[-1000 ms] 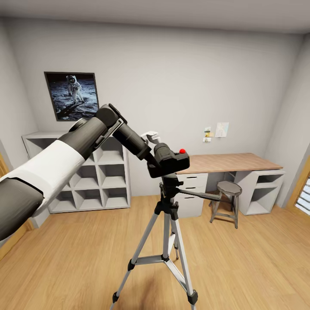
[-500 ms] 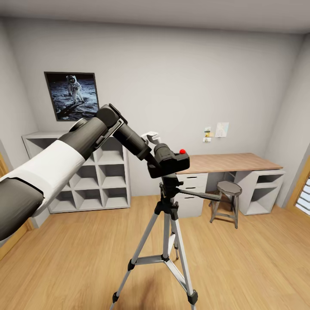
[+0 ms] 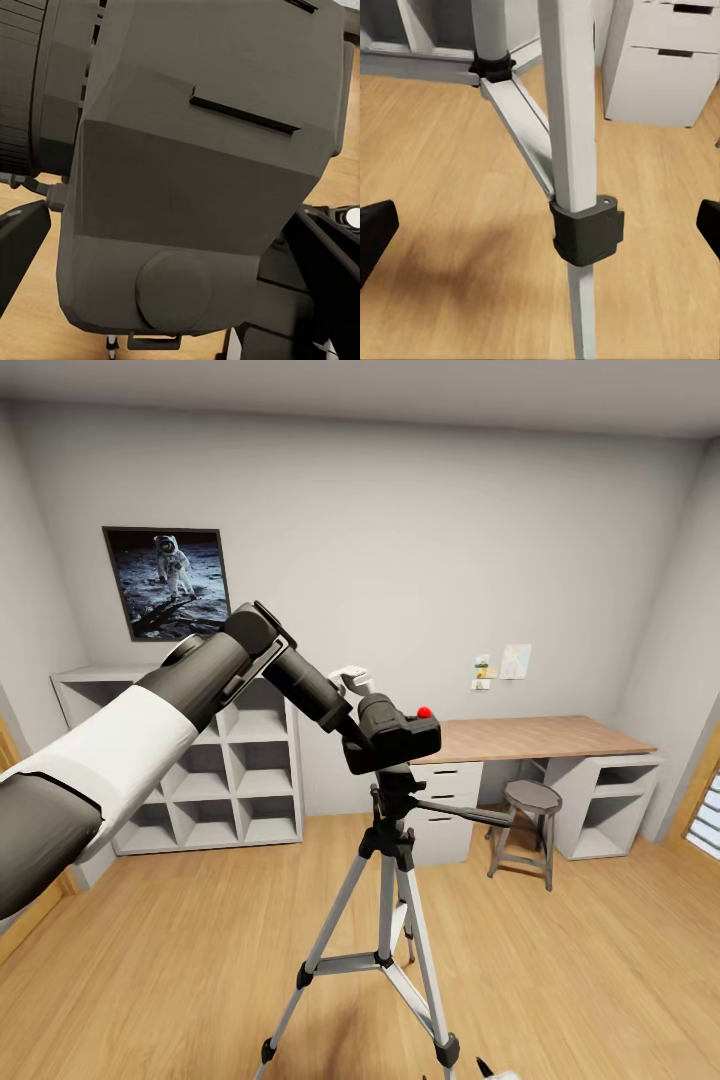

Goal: Attach the digital camera to the camera tripod in the bedroom.

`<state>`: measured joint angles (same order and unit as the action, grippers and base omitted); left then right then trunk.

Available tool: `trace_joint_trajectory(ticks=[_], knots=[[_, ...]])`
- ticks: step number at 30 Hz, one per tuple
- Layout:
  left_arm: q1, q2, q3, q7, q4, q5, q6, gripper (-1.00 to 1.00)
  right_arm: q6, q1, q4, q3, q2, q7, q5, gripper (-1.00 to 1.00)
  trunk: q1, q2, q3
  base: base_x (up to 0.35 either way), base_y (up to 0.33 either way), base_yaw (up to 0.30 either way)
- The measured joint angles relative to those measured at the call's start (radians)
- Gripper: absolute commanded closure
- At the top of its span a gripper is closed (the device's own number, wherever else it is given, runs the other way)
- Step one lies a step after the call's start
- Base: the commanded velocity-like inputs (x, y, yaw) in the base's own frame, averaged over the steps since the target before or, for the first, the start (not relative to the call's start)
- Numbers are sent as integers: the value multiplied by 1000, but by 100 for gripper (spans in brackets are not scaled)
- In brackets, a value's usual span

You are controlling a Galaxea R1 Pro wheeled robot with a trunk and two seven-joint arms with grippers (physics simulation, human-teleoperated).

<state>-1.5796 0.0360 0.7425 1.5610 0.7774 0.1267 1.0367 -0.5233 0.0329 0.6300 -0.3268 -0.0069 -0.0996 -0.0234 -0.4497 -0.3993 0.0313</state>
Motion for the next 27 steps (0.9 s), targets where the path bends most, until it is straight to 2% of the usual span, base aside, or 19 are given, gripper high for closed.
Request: trace_joint_trajectory(ticks=[11,21,23,27], knots=[[0,1,6,0,0,0,0,100,8,0,81,-4,-4,1,0,-100,0,0,0,0,0,0],[0,1,7,0,0,0,0,100,13,0,106,-3,-4,0,0,-100,0,0,0,0,0,0],[0,1,6,0,0,0,0,100,25,0,117,-3,-4,0,-1,-100,0,0,0,0,0,0],[0,0,6,0,0,0,0,100,116,0,178,-2,-4,1,-1,-100,0,0,0,0,0,0]])
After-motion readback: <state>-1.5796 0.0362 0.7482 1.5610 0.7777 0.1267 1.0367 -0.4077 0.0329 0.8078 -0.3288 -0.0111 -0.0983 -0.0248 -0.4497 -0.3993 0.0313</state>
